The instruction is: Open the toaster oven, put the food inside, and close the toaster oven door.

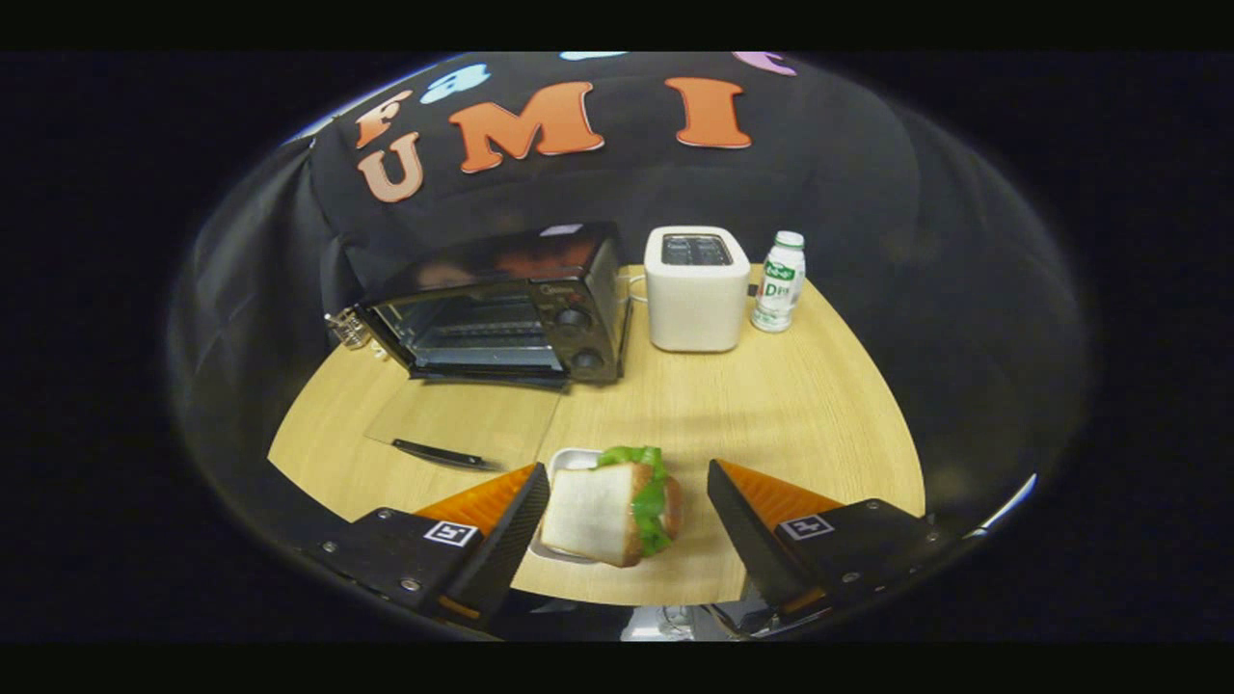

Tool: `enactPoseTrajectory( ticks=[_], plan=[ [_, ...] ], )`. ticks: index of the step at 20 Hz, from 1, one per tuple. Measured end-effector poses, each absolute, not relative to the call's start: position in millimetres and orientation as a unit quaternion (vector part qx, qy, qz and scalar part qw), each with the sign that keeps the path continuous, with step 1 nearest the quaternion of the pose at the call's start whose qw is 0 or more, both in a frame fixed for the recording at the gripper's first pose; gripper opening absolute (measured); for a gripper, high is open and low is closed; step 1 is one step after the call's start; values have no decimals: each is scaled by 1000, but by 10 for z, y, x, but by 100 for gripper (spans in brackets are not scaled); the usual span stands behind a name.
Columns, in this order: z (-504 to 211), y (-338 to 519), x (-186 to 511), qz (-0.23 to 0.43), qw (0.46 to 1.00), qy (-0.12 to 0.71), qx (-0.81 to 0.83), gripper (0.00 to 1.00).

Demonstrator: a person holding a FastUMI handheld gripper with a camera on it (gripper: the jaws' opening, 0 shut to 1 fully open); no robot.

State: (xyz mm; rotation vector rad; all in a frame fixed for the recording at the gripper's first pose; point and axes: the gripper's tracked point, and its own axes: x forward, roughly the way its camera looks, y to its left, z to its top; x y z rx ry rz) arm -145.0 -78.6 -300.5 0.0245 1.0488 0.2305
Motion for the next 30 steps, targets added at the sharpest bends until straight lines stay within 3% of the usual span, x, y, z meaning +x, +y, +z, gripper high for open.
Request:
enactPoseTrajectory(
  ticks=[6,10,12,13,16,30],
  plan=[
    [-3560,-750,-1646,125,809,564,103,97],
    [-3728,-690,-1664,121,784,585,171,84],
    [-3756,-606,-1679,126,766,595,210,70],
    [-3727,-559,-1688,131,755,599,232,58],
    [-3667,-537,-1646,125,759,587,251,38],
    [-2874,-48,-1091,132,808,490,299,36]
  ],
)
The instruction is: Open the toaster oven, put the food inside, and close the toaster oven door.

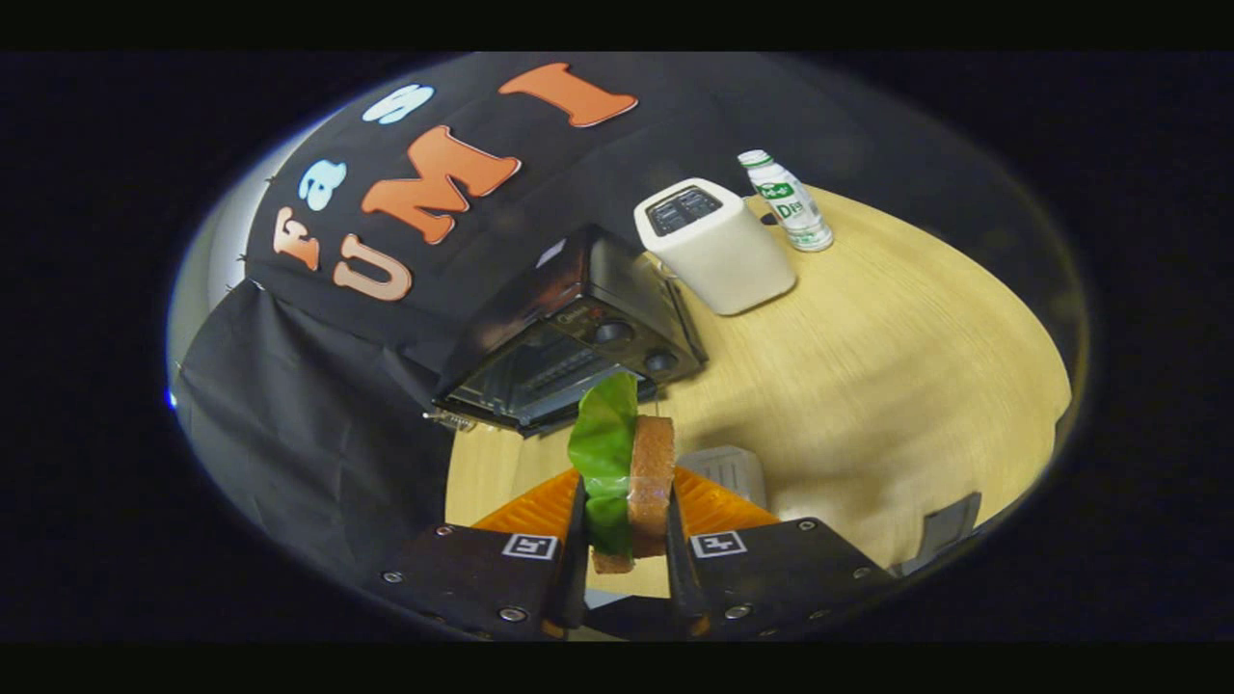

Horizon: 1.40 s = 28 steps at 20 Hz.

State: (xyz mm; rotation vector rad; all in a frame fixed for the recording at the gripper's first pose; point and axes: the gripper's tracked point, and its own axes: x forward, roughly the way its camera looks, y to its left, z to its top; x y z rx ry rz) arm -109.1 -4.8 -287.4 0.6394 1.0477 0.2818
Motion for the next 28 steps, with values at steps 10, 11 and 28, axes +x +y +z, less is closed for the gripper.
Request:
enactPoseTrajectory(
  ticks=[10,11,28],
  plan=[
    [-2991,1036,-489,162,790,468,361,36],
    [-3035,1115,-424,157,791,466,364,36],
    [-3507,1805,398,50,781,372,499,36]
  ],
)
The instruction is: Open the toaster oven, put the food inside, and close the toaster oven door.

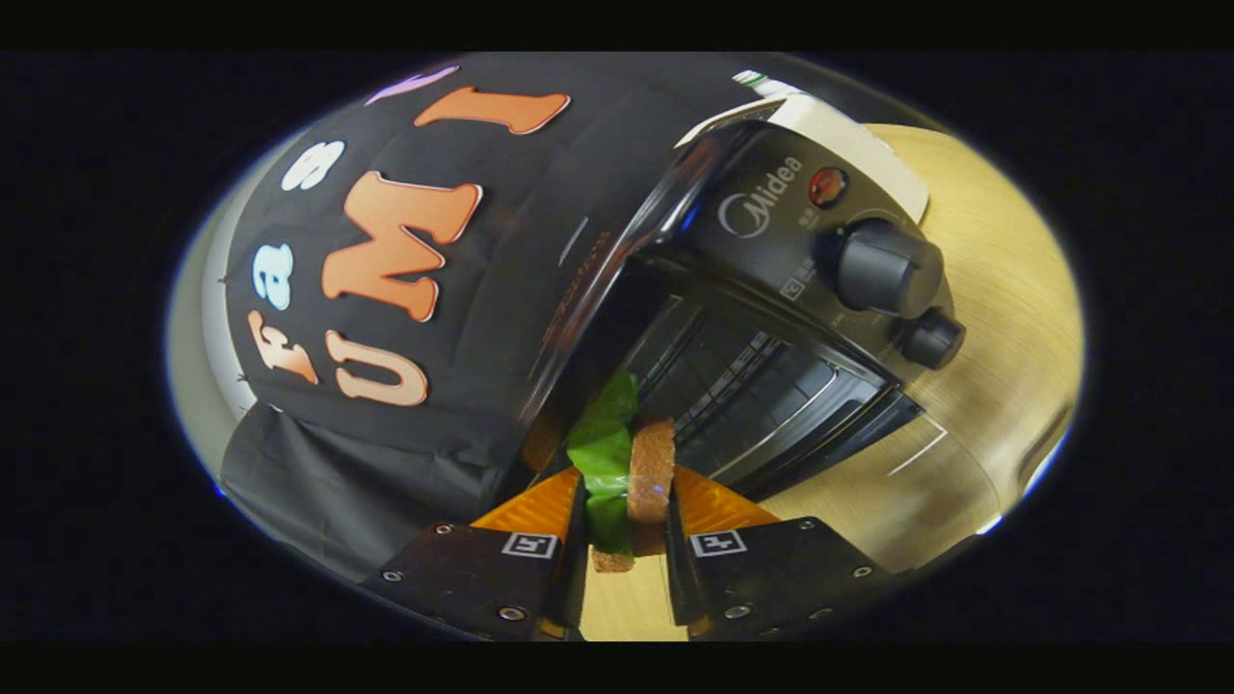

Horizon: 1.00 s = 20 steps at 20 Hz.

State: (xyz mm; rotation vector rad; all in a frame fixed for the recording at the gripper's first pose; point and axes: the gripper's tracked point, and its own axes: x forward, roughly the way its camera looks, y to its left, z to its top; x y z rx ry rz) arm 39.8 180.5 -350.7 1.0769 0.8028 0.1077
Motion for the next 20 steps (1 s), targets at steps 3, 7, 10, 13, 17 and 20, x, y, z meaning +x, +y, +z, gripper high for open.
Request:
enactPoseTrajectory(
  ticks=[3,7,10,13,17,20],
  plan=[
    [-3606,1818,477,25,789,352,503,36],
    [-3707,1855,593,-10,785,326,526,36],
    [-3799,1852,731,-31,771,314,553,36],
    [-3828,1929,714,-42,771,310,555,42],
    [-3780,1883,578,-47,782,333,525,54],
    [-3765,1814,316,-32,783,380,492,75]
  ],
)
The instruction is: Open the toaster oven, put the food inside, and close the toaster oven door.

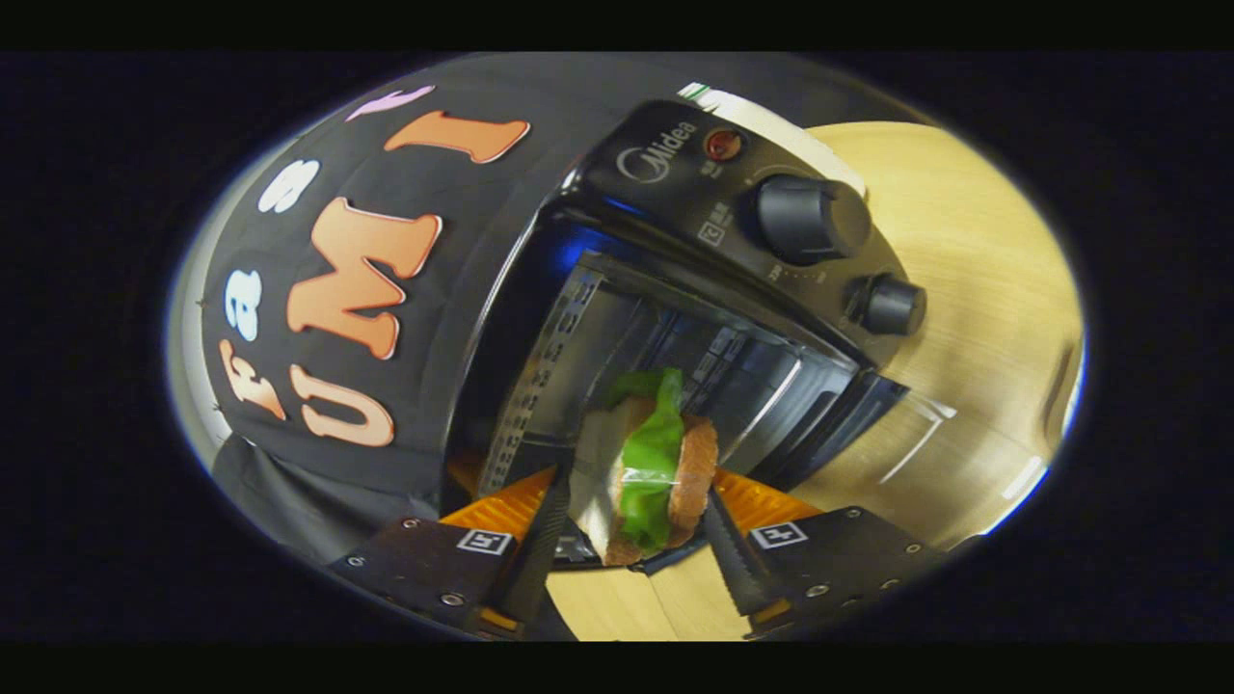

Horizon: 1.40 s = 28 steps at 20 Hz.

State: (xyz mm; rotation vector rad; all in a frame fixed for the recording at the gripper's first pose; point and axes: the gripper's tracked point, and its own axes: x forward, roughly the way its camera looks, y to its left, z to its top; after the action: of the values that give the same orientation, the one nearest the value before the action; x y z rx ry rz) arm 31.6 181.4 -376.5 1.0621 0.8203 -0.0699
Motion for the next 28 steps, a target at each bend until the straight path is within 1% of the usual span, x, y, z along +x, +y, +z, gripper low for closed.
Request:
enactPoseTrajectory(
  ticks=[2,3,4,6,8,11,14,16,17,19,22,28],
  plan=[
    [-3778,1745,193,-21,772,405,490,78],
    [-3767,1666,217,-26,777,399,487,79],
    [-3758,1611,216,-30,775,401,488,79],
    [-3684,1646,182,-20,762,413,498,79],
    [-3682,1597,197,-26,775,412,480,79],
    [-3702,1681,312,-33,772,413,482,80],
    [-3718,1901,223,-18,763,430,483,81],
    [-3667,2043,123,6,758,442,480,82],
    [-3642,2085,58,19,758,451,471,84],
    [-3609,2049,-8,38,763,455,457,87],
    [-3579,1866,-49,40,766,457,450,87],
    [-3449,1616,-490,95,814,461,340,87]
  ],
)
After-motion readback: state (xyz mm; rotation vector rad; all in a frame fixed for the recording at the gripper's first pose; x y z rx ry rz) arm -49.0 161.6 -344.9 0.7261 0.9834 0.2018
